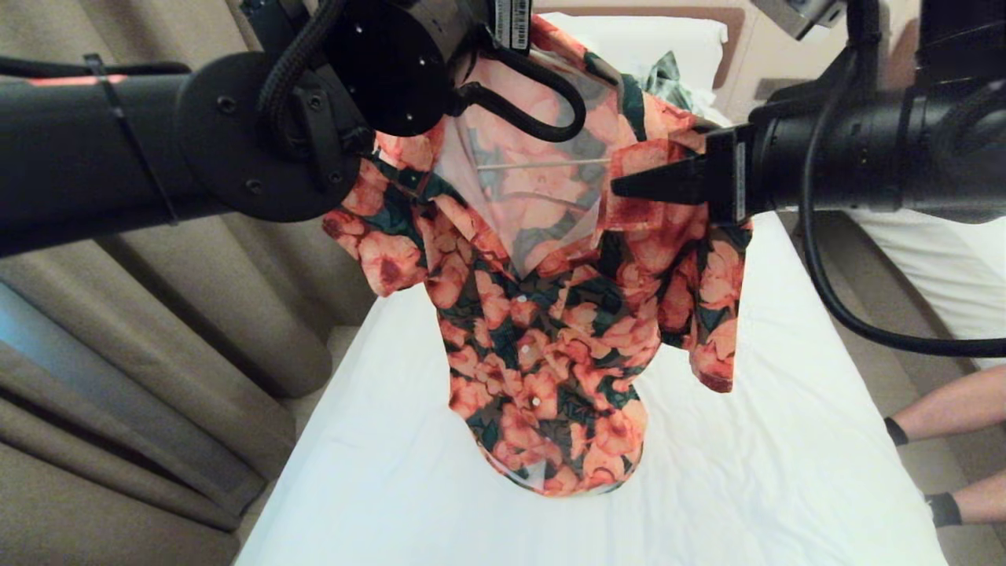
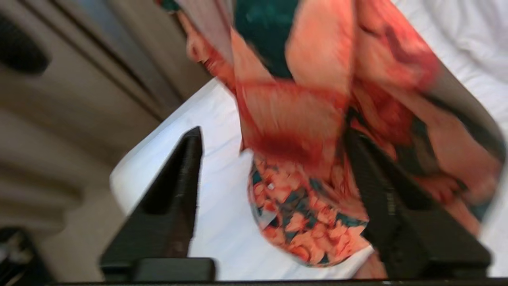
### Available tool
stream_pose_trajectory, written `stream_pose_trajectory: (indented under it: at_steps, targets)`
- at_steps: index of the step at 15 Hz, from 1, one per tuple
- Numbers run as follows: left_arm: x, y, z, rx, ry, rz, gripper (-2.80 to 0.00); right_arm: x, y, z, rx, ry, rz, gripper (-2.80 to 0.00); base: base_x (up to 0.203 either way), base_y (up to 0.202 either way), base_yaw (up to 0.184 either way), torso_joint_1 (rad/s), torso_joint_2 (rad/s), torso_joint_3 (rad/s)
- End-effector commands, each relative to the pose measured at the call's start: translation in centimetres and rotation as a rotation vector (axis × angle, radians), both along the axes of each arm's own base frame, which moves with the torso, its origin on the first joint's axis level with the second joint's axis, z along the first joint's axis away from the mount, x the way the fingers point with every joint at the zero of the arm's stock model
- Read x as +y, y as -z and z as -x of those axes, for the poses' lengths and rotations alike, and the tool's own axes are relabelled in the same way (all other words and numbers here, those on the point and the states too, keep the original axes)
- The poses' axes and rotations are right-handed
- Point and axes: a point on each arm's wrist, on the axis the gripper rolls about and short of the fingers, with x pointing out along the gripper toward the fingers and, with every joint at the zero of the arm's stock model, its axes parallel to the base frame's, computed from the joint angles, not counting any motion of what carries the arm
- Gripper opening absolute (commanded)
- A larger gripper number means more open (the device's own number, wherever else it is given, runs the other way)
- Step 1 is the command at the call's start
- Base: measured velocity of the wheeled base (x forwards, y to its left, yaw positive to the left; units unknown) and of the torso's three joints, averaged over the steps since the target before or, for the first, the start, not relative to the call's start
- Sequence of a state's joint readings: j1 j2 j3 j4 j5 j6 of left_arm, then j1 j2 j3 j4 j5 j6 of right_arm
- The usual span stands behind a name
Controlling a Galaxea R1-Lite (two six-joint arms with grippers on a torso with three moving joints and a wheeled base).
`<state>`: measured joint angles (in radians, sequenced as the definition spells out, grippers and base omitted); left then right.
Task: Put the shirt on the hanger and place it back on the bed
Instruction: Take the clothes hanger out of the clothes
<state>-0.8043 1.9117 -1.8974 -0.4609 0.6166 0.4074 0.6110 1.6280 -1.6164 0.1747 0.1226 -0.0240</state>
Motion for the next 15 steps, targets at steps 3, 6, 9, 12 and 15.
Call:
stream_pose_trajectory:
  at_steps: [3,6,9,12,15]
  targets:
    - [0.1,-0.2,0.2,-0.004,-0.002,0.005,-2.8,1.9,1.0,-1.6,0.0,0.034,0.019,0.0,0.0,0.0,0.0,0.0,0.0,0.0]
    - [0.0,-0.2,0.2,-0.004,-0.001,0.005,-2.8,2.8,1.1,-2.1,-0.006,0.056,0.023,-2.8,0.0,0.0,0.0,0.0,0.0,0.0]
    - [0.0,-0.2,0.2,-0.005,0.0,0.007,-2.8,3.9,0.8,-1.9,-0.017,0.03,0.011,-2.8,0.0,0.0,0.0,0.0,0.0,0.0]
    - [-0.1,-0.1,0.3,-0.004,0.003,0.006,-2.8,5.4,0.4,-1.7,-0.023,-0.006,-0.01,-2.8,0.0,0.0,0.0,0.0,0.0,0.0]
    - [-0.7,0.0,0.7,-0.001,0.023,0.003,-2.8,6.2,0.2,-1.8,-0.029,-0.018,-0.022,-2.8,0.0,0.0,0.0,0.0,0.0,0.0]
